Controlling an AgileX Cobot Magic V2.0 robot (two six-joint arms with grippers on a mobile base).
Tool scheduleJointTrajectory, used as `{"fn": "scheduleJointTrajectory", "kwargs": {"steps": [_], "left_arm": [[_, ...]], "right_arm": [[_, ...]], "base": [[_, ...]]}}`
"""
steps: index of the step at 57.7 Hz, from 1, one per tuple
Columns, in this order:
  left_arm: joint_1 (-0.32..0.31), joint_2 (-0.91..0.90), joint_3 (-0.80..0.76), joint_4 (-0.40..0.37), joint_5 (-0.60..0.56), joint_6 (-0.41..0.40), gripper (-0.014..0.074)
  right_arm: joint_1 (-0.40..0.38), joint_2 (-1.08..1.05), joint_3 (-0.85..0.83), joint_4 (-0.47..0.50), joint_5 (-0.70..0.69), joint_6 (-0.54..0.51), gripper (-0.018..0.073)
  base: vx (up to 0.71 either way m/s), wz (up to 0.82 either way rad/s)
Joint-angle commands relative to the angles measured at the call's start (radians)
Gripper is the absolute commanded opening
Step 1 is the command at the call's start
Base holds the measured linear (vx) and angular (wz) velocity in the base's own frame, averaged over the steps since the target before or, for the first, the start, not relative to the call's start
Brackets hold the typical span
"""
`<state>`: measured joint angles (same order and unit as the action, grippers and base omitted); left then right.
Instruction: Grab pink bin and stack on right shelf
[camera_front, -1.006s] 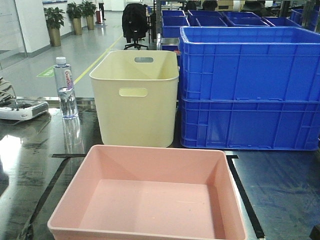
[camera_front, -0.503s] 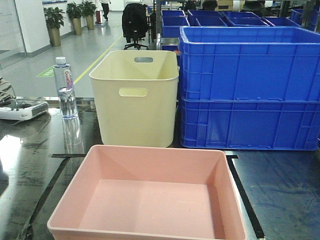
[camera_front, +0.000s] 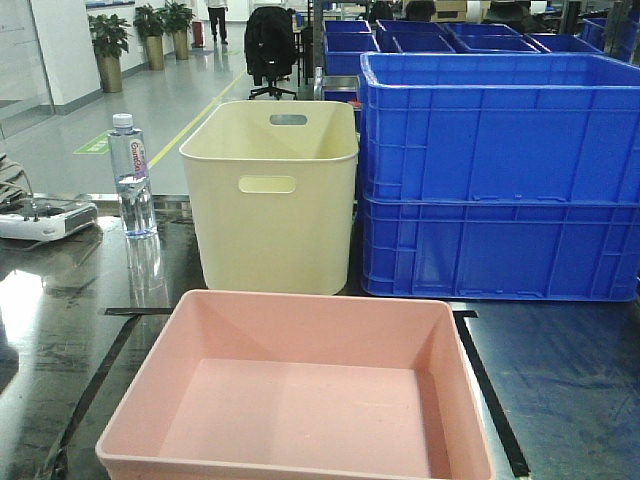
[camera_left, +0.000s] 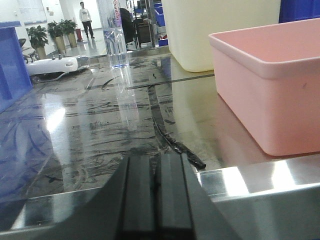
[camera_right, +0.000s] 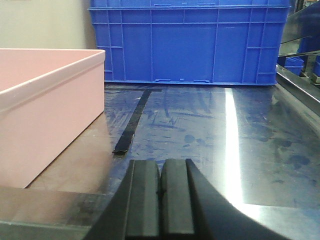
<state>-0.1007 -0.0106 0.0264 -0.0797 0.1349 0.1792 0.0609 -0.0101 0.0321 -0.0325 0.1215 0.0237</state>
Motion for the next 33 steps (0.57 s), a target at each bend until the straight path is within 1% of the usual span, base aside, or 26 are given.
{"fn": "scheduleJointTrajectory", "kwargs": {"steps": [1,33], "left_arm": [[0.003,-0.016,0.017,-0.004,-0.081,0.000,-0.0008],[0.003,-0.016,0.017,-0.004,-0.081,0.000,-0.0008]], "right_arm": [[-0.003,-0.016,-0.001,-0.002,-0.079,-0.014,-0.0011],[-0.003,-0.016,-0.001,-0.002,-0.079,-0.014,-0.0011]], "base": [[0.00,0.00],[0.00,0.00]]}}
